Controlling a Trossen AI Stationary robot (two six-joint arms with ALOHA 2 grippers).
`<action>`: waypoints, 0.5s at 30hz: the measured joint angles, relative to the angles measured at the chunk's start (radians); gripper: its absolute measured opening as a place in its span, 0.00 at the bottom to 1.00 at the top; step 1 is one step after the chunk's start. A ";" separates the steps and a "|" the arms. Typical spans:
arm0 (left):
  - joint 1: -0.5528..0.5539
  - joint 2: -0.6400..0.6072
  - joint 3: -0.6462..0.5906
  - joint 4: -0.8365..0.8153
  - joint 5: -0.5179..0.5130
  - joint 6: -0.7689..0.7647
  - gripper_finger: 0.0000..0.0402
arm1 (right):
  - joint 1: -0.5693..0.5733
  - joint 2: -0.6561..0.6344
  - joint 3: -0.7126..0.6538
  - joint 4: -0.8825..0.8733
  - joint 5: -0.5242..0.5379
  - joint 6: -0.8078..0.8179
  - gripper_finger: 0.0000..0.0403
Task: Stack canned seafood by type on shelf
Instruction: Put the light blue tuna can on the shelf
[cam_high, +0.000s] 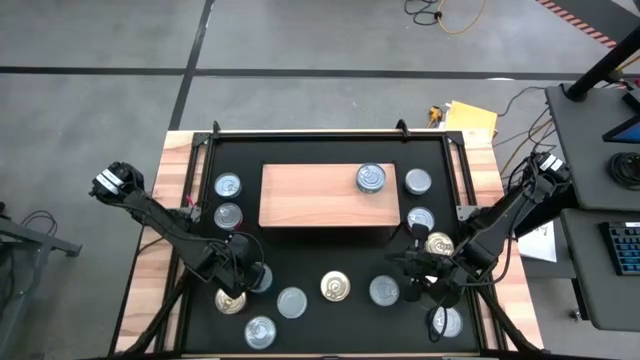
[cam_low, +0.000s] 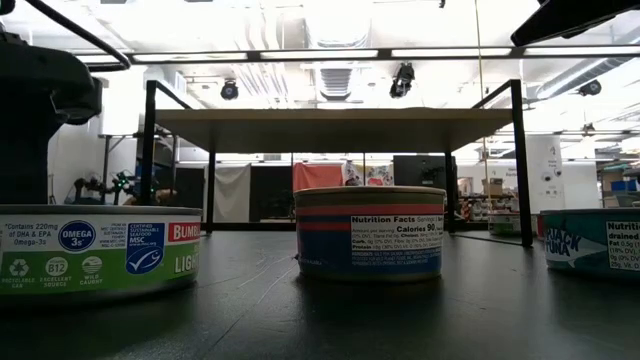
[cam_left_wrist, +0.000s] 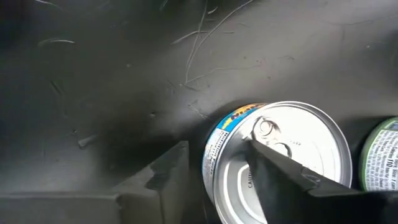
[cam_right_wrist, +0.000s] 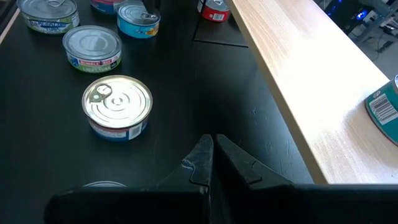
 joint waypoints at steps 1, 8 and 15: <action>0.000 0.000 0.000 0.001 -0.002 0.001 0.31 | 0.000 0.000 0.000 0.000 0.000 0.000 0.02; 0.001 0.000 0.001 -0.009 -0.011 0.022 0.05 | 0.000 0.000 0.000 0.000 0.000 0.001 0.02; 0.001 0.001 0.011 -0.025 -0.015 0.046 0.00 | 0.000 0.000 0.000 0.000 0.000 0.001 0.02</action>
